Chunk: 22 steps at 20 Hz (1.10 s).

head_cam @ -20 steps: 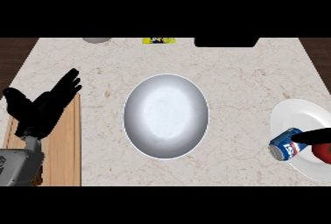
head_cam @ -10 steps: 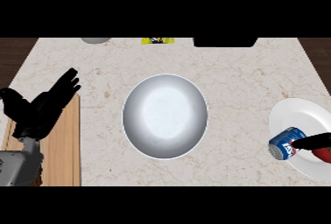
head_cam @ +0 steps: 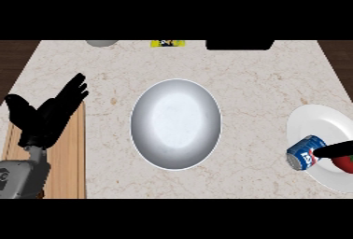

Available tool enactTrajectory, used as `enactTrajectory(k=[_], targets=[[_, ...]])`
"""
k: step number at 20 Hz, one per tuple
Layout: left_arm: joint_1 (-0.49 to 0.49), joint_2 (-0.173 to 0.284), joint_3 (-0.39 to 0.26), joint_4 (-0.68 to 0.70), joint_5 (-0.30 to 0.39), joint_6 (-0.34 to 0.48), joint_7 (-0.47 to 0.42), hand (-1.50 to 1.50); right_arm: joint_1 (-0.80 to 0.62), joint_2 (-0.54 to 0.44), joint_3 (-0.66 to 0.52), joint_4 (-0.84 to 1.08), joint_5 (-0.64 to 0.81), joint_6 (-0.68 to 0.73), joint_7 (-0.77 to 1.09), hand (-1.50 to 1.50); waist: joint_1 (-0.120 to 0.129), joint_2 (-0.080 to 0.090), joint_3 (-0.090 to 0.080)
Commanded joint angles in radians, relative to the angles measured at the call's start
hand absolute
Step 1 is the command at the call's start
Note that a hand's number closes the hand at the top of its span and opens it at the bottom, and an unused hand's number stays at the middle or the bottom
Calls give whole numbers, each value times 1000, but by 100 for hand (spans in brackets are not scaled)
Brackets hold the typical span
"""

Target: Pick the tomato from the plate and place it in the bowl

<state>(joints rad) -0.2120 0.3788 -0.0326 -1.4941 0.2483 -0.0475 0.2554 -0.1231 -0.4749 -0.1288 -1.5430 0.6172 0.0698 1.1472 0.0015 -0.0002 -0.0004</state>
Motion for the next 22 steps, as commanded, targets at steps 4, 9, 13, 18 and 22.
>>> enactTrajectory(k=[4, 9, 13, 18, 22], targets=[[-8, 29, 70, 48, 23, -69, -23, 0, 22, 55, -38, 43, 14, 14, 79, -150, -4, 1, 0], [45, -10, 46, -61, -1, -43, 32, 0, 49, 83, -61, 102, 51, -10, 16, -150, -1, -1, 0], [33, -28, 55, -34, -24, -46, 15, 0, -15, 78, -101, 194, 45, 15, 5, -150, 1, 0, 0], [-3, -45, 68, 6, -45, -73, 11, 0, -35, 87, -125, 326, 83, -41, -88, -150, 1, 1, 1], [-3, -60, 88, 17, -61, -86, -5, 0, 8, 127, -120, 332, 97, -64, -128, -150, -1, 1, 0]])
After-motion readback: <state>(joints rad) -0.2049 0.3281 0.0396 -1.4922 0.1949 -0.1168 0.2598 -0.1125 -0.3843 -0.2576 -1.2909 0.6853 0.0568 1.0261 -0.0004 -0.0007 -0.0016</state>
